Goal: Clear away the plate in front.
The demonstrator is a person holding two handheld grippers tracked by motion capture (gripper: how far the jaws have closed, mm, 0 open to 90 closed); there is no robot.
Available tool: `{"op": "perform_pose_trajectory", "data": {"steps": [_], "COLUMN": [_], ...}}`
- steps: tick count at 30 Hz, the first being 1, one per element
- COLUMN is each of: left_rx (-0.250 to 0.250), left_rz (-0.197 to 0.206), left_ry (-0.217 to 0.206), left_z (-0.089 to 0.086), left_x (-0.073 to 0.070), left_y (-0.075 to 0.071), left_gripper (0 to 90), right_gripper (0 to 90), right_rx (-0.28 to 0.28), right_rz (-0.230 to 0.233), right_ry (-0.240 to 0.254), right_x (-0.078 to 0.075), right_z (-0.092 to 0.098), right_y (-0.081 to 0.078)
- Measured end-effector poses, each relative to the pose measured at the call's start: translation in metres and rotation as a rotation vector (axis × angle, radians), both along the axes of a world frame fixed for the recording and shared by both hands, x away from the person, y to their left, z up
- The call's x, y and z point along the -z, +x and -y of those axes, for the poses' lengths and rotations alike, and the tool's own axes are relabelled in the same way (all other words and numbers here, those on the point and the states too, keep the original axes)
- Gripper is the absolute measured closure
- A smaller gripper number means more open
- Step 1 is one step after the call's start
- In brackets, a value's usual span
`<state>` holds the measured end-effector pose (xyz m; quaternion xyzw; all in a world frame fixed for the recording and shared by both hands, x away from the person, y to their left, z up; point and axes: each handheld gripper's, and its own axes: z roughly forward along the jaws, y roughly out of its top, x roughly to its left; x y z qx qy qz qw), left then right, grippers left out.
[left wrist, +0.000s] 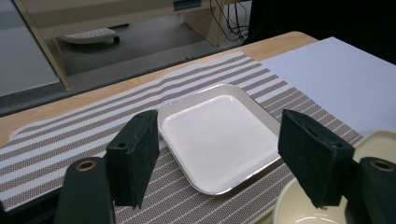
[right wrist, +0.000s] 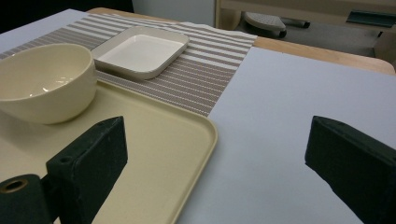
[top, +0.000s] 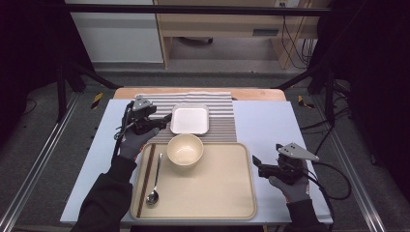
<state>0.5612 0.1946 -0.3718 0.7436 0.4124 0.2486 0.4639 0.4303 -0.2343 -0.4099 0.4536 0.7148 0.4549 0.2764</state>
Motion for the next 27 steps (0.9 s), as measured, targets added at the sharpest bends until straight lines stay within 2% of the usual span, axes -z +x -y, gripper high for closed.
{"op": "perform_pose_trajectory", "data": {"steps": [6,11,15,19,24,27], "left_rx": [-0.015,-0.010,-0.022,-0.032,-0.037,-0.046], "left_rz": [-0.015,-0.037,-0.062,-0.106,-0.119,-0.139], "left_ry": [-0.006,0.025,0.034,0.052,0.077,0.090], "left_z": [0.001,0.004,0.006,0.007,0.008,0.009], "left_x": [0.005,0.013,0.022,0.036,0.048,0.055], "left_y": [0.013,0.024,0.034,0.044,0.053,0.057], "left_gripper": [28.6,29.1,31.1,33.1,36.5,37.8], "right_gripper": [6.0,6.0,6.0,6.0,6.0,6.0], "right_rx": [0.004,0.001,-0.004,-0.002,-0.001,-0.001], "right_rz": [-0.003,-0.007,-0.015,-0.011,-0.014,-0.012], "right_ry": [0.005,0.009,0.003,0.009,0.009,0.010], "right_x": [0.001,0.002,0.004,0.003,0.004,0.004], "right_z": [0.003,0.002,0.001,0.003,0.003,0.003], "right_y": [0.000,0.001,0.001,0.001,0.002,0.001]}}
